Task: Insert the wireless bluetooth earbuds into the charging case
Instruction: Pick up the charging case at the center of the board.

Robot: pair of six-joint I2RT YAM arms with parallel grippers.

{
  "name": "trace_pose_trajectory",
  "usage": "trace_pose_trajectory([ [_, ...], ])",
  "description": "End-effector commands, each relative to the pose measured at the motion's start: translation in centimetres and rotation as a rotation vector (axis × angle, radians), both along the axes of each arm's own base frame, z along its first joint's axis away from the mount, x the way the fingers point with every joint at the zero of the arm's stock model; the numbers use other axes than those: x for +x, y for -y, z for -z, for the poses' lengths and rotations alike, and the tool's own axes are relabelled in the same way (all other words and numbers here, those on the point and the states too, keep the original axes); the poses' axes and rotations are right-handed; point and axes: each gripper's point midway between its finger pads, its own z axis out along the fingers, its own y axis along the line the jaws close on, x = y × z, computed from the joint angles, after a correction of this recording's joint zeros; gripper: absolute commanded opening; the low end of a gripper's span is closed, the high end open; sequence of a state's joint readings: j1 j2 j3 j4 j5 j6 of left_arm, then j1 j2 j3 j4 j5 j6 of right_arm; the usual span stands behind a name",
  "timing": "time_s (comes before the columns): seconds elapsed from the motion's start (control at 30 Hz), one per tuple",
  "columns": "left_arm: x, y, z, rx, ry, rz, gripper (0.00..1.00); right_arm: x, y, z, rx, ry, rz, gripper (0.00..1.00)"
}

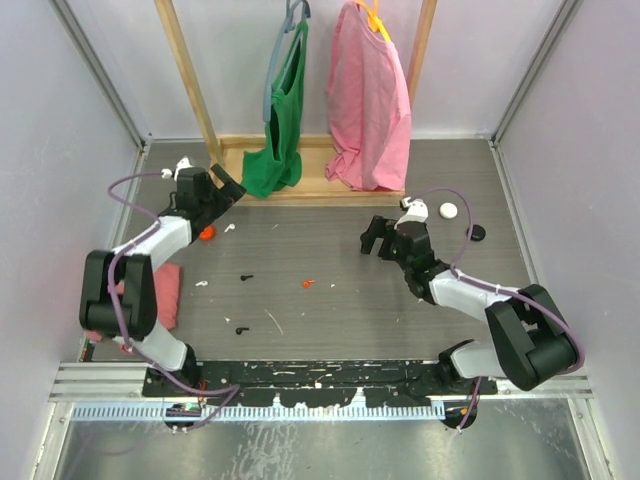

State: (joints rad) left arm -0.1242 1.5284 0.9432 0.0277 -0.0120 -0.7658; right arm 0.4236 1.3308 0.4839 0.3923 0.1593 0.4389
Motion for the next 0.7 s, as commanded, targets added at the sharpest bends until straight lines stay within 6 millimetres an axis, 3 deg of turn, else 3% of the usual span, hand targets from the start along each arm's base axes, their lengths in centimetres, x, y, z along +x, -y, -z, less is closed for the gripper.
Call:
trace_pose_trajectory([
  [0.0, 5.0, -0.4, -1.5, -0.060, 0.105, -0.052, 0.98, 1.1, -0.9, -3.8, -0.007, 0.129, -0.011, 1.00],
  [0.33, 10.5, -1.5, 1.9, -0.117, 0.091, -0.076, 0.98, 1.5, 0.2, -3.2, -0.081, 0.124, 0.042, 1.00],
  [0.67, 14.1, -1.6, 1.1, -0.055, 0.115, -0.020, 0.98, 1.7, 0.2, -2.8, -0.100, 0.112, 0.037, 1.00],
])
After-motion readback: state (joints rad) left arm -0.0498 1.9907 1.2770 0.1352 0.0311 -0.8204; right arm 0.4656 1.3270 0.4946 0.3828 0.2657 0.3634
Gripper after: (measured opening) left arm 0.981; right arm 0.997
